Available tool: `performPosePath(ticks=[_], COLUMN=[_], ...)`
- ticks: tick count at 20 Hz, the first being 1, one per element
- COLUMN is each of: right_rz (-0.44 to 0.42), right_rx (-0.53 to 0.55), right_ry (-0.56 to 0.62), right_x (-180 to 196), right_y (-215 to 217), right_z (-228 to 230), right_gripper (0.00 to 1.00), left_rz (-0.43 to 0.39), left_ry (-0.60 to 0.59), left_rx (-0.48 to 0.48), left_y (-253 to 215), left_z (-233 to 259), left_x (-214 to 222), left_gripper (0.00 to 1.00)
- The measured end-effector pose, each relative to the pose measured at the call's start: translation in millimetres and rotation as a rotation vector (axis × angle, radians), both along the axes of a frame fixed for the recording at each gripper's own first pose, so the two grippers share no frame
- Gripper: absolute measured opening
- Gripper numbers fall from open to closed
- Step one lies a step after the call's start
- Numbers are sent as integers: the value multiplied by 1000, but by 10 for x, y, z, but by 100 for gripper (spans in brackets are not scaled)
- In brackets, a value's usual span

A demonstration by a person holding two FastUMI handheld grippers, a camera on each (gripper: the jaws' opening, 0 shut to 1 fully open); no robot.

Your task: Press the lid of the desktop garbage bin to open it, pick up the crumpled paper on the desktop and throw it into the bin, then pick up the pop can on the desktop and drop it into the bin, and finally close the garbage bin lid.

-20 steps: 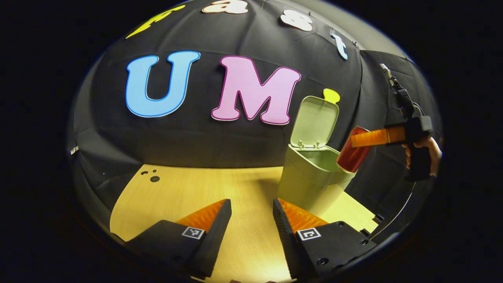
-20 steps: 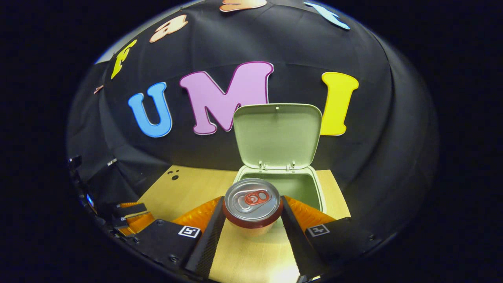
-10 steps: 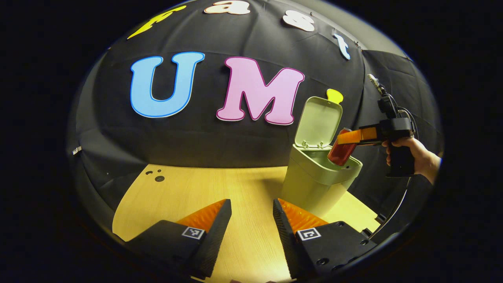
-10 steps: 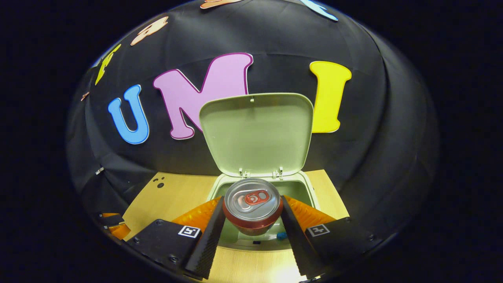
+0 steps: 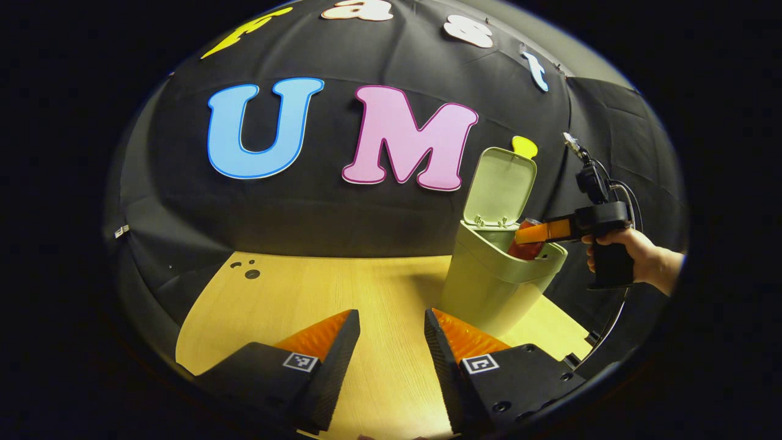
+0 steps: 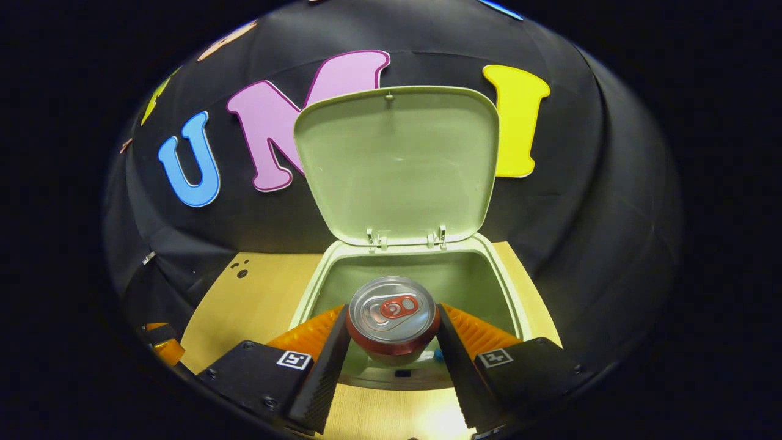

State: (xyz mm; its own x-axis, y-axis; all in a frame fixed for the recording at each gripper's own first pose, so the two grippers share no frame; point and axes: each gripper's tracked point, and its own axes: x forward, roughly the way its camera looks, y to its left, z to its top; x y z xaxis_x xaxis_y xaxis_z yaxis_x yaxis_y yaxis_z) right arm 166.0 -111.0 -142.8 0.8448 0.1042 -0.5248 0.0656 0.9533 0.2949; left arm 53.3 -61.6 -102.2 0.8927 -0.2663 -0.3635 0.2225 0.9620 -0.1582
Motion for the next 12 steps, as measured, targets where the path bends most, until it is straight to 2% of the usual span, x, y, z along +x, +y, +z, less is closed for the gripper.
performPosePath(ticks=[12], right_rz=[-12], right_rx=[-28], right_ry=[34], right_x=[-76], right_y=[-28], right_z=[-182], right_gripper=[84], left_rz=[5], left_ry=[9], left_rx=[-6], left_y=[55], left_z=[-26], left_x=[2], left_gripper=[71])
